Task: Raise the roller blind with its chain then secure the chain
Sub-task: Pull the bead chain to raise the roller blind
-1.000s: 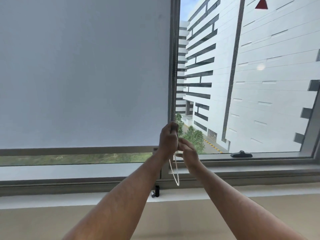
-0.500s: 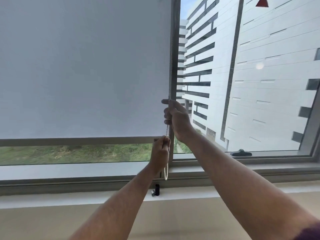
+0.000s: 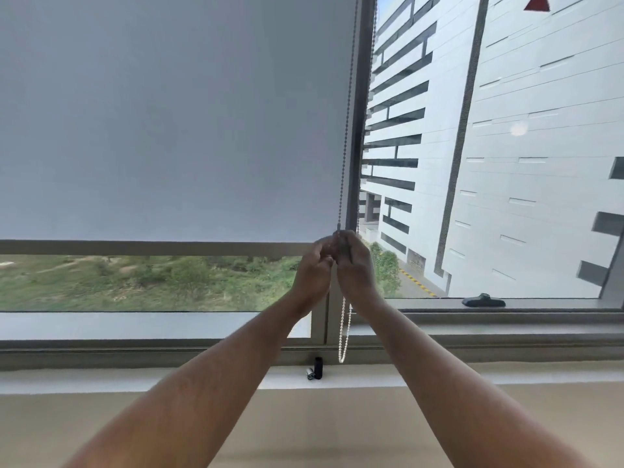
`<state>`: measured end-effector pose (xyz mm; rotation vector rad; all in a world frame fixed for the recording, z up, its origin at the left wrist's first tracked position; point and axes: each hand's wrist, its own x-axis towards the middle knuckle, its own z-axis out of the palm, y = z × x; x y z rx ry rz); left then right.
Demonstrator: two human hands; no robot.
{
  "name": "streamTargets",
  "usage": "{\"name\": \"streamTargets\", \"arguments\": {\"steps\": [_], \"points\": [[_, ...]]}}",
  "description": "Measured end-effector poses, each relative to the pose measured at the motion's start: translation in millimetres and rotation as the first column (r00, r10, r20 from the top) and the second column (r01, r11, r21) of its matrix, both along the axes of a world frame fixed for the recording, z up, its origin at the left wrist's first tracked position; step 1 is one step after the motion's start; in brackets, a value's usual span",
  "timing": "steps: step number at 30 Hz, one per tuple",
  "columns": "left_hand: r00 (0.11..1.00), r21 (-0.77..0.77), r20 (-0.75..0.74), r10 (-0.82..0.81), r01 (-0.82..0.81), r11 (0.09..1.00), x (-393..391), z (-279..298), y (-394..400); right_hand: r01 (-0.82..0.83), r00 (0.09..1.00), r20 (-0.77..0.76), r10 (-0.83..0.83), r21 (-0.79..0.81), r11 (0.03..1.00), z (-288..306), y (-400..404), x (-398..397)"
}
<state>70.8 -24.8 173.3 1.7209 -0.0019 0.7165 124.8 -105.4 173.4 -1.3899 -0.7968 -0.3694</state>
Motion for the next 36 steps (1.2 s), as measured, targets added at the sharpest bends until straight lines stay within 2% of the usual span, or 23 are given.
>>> {"name": "streamTargets", "arguments": {"steps": [4, 8, 12, 16, 21, 25, 30, 33, 36], "points": [[0.993, -0.091, 0.107, -0.053, 0.063, 0.994, -3, 33, 3, 0.033, 0.999, 0.021, -0.033, -0.029, 0.999, -24, 1, -4], [0.984, -0.089, 0.135, -0.115, 0.128, 0.988, -6, 61, -5, 0.074, 0.997, 0.033, -0.073, -0.058, 0.996, -42, 1, -7], [0.982, -0.162, 0.144, -0.120, 0.143, 0.976, -7, 78, -19, 0.095, 0.995, 0.012, -0.094, -0.048, 0.994, -50, 1, -9], [0.985, -0.168, 0.152, -0.077, 0.102, 0.981, -8, 73, -21, 0.051, 0.998, -0.037, -0.053, -0.048, 0.998, -50, 0, -19], [0.984, -0.164, 0.154, -0.084, 0.109, 0.980, -15, 67, -22, -0.109, 0.976, -0.200, 0.089, -0.091, 0.990, -38, -11, -27], [0.982, -0.121, 0.180, -0.051, 0.073, 0.990, -23, 65, -24, -0.141, 0.923, -0.351, 0.154, 0.065, 0.988, -6, -25, -35], [0.983, -0.096, 0.182, -0.016, 0.034, 0.995, -33, 63, -42, -0.266, 0.869, -0.346, 0.353, 0.276, 0.924, 76, -28, -41], [0.980, -0.012, 0.191, 0.061, -0.060, 0.998, -34, 63, -54, -0.387, 0.825, -0.321, 0.466, 0.279, 0.879, 127, -31, -43], [0.976, 0.002, 0.190, 0.108, -0.111, 0.994, -34, 63, -59, -0.402, 0.842, -0.266, 0.469, 0.270, 0.875, 158, -37, -44]]}}
